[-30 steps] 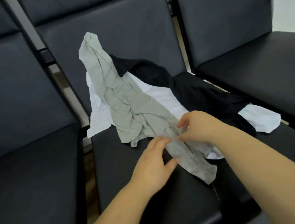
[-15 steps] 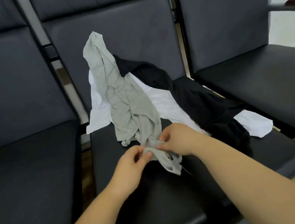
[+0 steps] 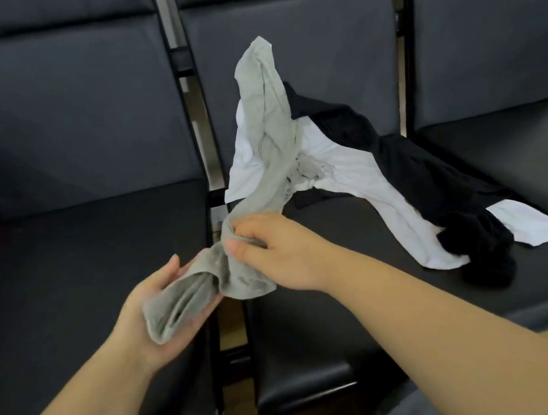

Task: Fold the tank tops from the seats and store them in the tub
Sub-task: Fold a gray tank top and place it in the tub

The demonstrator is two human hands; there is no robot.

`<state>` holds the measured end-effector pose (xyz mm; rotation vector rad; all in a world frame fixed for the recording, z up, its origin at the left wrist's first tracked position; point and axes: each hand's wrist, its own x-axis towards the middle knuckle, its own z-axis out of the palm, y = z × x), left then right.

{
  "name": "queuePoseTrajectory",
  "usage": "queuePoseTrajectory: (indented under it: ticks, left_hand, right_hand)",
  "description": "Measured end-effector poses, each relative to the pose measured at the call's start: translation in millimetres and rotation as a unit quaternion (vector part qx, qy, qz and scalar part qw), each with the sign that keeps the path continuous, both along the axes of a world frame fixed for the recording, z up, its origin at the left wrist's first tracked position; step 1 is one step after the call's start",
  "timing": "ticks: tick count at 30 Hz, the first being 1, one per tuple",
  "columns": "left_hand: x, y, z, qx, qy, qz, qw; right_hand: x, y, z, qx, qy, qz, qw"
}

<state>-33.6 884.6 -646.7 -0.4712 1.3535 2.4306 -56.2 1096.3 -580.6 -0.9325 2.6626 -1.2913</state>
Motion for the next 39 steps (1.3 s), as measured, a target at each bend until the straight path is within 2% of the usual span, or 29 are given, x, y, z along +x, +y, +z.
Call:
queuePoseTrajectory:
  ticks: [1,4,6,8,10,12,13,14,15,17,18,19,20,22,24,27,29,31,32,34,37,39]
  left_hand:
    - [9,6,19,0.026,-0.034,0.034,0.999]
    - [21,10,36,0.072,-0.037,-0.069,0.994]
    - [24,5,41,0.068,-0.035,-0.075,0.994]
    - [22,1,40,0.029,-0.065,-0.03,0.997]
    - [22,-8,40,0.004,-0.083,0.015,0.996]
    - [22,-16,38,-0.002,-0.07,0.052,0.996]
    - [23,-20,37,-0.003,-0.061,0.069,0.996]
    - [24,-22,37,-0.001,-0.045,0.073,0.996]
    - [28,-22,40,-0.019,-0.033,0.068,0.997]
    - [38,-18,47,-0.073,-0.008,0.035,0.997]
    - [43,-17,51,-0.102,0.006,0.009,0.995]
    - [48,-15,53,-0.133,0.017,-0.02,0.991]
    - [51,-14,54,-0.149,0.024,-0.052,0.987]
    - [53,-13,54,-0.164,0.027,-0.087,0.982]
    - [51,-16,50,-0.188,0.028,-0.071,0.979]
    - [41,-18,44,-0.183,0.006,0.004,0.983]
    - [36,-17,43,-0.142,-0.011,0.033,0.989]
    - [33,-16,44,-0.096,-0.015,0.031,0.995]
    - [33,-14,45,-0.076,-0.009,0.013,0.997]
    - [34,-9,46,-0.044,-0.004,-0.023,0.999]
    - [31,-5,43,-0.01,-0.012,-0.026,1.0]
    - [30,-3,41,0.006,-0.007,-0.016,1.0]
  right_hand:
    - [7,-10,-2,0.017,0.016,0.023,0.999]
    - [28,-44,-11,0.066,0.023,0.092,0.993]
    - [39,-63,-15,0.089,0.053,0.126,0.987]
    - [47,-74,-14,0.074,0.062,0.136,0.986]
    - [47,-78,-10,0.016,0.02,0.078,0.997]
    - [38,-77,-8,-0.07,-0.02,-0.074,0.995]
    - [30,-76,-9,-0.111,-0.058,-0.167,0.978]
    - [23,-74,-10,-0.156,-0.138,-0.239,0.948]
    - [15,-74,-10,-0.216,-0.255,-0.272,0.902]
    - [5,-73,-13,-0.345,-0.467,-0.245,0.777]
    - [3,-72,-13,-0.396,-0.519,-0.211,0.727]
    - [0,-73,-15,-0.427,-0.539,-0.181,0.703]
    - [-1,-74,-16,-0.446,-0.538,-0.167,0.695]
    - [-3,-78,-17,-0.455,-0.513,-0.188,0.703]
    - [-3,-81,-19,-0.447,-0.47,-0.215,0.73]
    - [3,-80,-11,-0.382,-0.37,-0.162,0.831]
    - [15,-77,0,-0.284,-0.322,-0.059,0.901]
    - [27,-75,7,-0.154,-0.299,0.03,0.941]
    - [32,-74,9,-0.096,-0.29,0.054,0.951]
    - [38,-73,10,-0.052,-0.294,0.063,0.952]
    - [39,-66,14,-0.069,-0.325,0.051,0.942]
    - [36,-62,14,-0.104,-0.371,0.006,0.923]
